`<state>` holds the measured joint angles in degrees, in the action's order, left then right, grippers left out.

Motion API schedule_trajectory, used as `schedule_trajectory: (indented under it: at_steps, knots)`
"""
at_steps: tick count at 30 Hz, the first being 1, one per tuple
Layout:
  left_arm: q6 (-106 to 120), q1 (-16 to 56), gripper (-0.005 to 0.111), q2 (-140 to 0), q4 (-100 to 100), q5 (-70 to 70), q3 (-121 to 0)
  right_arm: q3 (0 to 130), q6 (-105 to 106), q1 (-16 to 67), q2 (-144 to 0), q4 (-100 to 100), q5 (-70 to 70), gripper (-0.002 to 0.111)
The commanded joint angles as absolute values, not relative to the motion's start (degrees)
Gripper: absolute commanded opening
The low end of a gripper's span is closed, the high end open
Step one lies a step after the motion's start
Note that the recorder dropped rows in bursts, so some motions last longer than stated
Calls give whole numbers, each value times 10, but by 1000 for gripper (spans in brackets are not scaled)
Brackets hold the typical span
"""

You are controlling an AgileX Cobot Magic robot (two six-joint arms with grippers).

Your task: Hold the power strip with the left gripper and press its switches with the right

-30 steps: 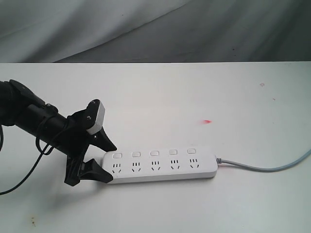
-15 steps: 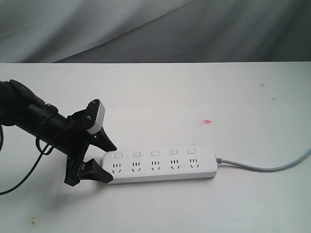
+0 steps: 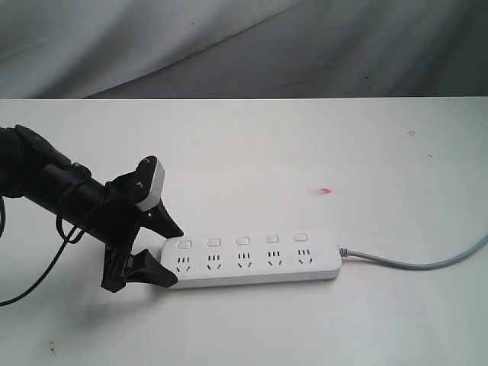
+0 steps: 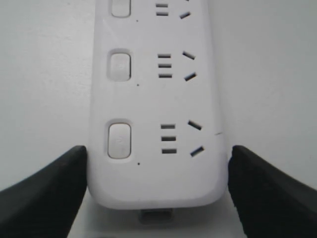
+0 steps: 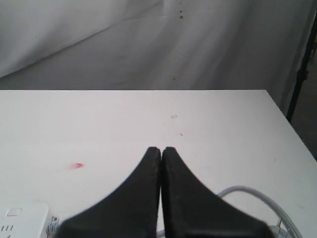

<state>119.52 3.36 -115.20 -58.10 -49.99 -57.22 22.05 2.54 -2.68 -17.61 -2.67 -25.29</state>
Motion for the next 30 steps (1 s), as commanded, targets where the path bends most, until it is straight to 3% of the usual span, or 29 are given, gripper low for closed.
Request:
schedule_trajectory:
  at_steps: [1,19,30]
  knots:
    - [1199,35,45,-1152,-585,-502,-576,152,8,-35,-119,-16,-241,0]
    - [1199,35,45,-1152,-585,-502,-576,4,10,-35,-5,-16,-204,0]
    - [1199,35,45,-1152,-585,-502,-576,0,9,-35,0,-19,-194,0]
